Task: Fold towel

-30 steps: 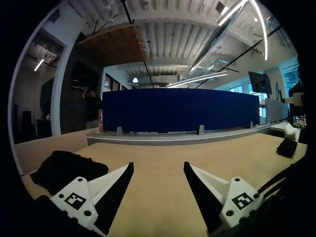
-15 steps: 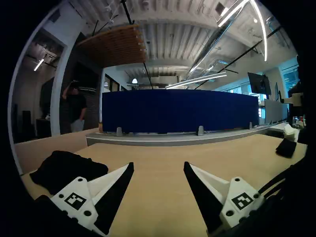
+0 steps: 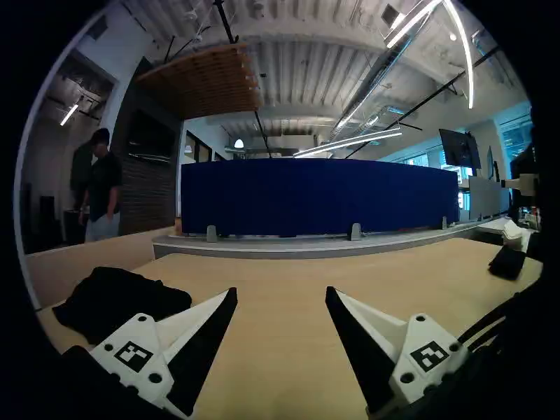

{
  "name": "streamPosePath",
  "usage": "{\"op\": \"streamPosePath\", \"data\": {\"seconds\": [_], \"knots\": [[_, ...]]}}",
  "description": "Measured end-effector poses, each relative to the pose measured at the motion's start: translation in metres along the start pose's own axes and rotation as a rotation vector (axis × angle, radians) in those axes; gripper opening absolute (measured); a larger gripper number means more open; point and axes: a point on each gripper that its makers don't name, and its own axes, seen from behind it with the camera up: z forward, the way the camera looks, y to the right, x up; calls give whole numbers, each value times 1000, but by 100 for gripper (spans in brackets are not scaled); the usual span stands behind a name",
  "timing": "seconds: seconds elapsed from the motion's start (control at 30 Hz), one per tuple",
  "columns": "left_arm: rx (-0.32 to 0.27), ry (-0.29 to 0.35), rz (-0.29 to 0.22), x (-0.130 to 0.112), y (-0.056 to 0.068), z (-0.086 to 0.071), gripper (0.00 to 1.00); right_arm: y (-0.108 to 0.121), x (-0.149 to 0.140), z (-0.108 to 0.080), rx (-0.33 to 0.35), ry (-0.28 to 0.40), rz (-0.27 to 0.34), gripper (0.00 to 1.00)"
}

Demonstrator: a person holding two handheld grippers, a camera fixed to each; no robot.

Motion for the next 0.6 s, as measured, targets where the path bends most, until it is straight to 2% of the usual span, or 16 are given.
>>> {"op": "streamPosePath", "data": {"seconds": [0.4,0.6], "knots": [[0,0,0,1,0,0,93,24,-58,-5,-29,-2,47,100],[0,0,0,1,-1,0,93,28,-79,-6,-27,-4,70,100]]}}
